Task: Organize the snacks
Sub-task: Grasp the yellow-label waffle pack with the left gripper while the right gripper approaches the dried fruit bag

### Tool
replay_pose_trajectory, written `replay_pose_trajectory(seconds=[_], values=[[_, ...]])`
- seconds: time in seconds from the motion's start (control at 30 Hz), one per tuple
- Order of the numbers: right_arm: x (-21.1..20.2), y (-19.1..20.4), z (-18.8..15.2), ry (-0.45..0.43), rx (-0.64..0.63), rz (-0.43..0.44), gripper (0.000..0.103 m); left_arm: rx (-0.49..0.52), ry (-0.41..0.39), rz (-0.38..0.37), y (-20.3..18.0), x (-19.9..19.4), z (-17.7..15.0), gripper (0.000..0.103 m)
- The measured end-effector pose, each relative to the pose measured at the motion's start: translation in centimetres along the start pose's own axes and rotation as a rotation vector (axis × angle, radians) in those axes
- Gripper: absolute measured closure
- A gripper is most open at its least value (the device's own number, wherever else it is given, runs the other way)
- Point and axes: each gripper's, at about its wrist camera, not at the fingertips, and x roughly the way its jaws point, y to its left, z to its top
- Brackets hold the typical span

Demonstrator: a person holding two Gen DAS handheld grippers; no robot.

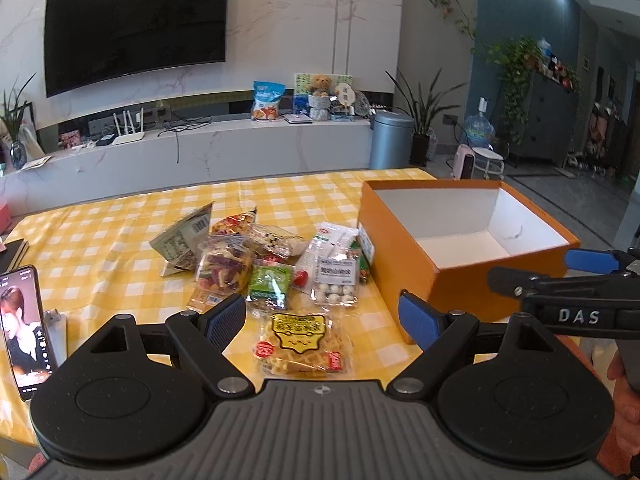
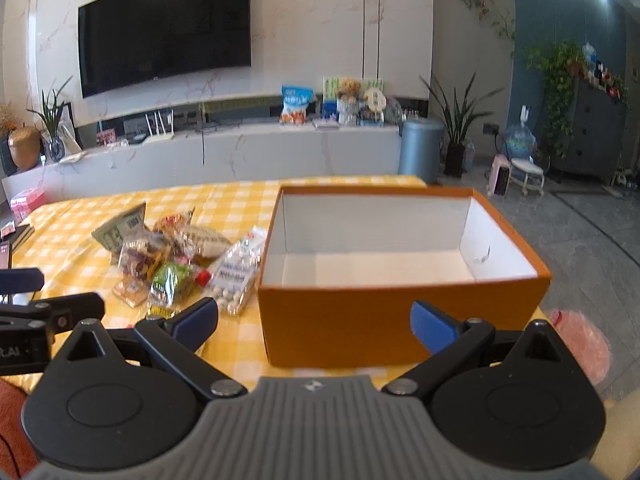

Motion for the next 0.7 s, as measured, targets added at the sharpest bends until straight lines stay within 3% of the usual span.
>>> replay_pose_trajectory(seconds=[0.1, 0.17, 0.23, 0.37, 0.47, 0.53, 0.6, 0.67, 0.7], values=[[0.1, 0.4, 0.1, -0.069, -0.024, 0.019, 0.003, -0.046, 0.004, -0.002, 1.5, 0.3, 0.0, 0.002], [0.3, 0.9, -0.2, -0.116, -0.059, 0.049, 0.003, -0.069, 0.016, -0.024, 2.4, 0.7, -0.3, 0.015], [0.7, 1.4, -0.6, -0.147, -0.084, 0.071, 0.003, -0.059, 0.028, -0.051, 2.9, 1.3, -0.7, 0.020], [2.4, 2.2, -0.7, -0.098, -0.099, 0.080, 0.005, -0.029, 0.039, -0.078, 3.0, 2.5, -1.7, 0.024], [3.3, 2.3, -1.1, -0.070, -0.075, 0.104, 0.031, -0.023, 0.046, -0.083, 3.2, 3.6, -2.3, 0.020], [3.9, 2.5, -1.4, -0.048, -0.065, 0.126, 0.039, -0.018, 0.054, -0.070, 3.2, 4.2, -2.6, 0.010], [4.0, 2.8, -2.0, -0.042, -0.060, 0.151, 0.056, 0.001, 0.063, -0.060, 3.0, 4.6, -3.0, 0.009], [4.4, 3.1, -2.6, -0.020, -0.062, 0.170, 0.061, 0.026, 0.088, -0.054, 2.7, 5.3, -3.5, 0.009], [4.9, 3.3, -2.9, 0.003, -0.064, 0.183, 0.068, 0.037, 0.100, -0.053, 2.6, 5.7, -3.7, 0.009]])
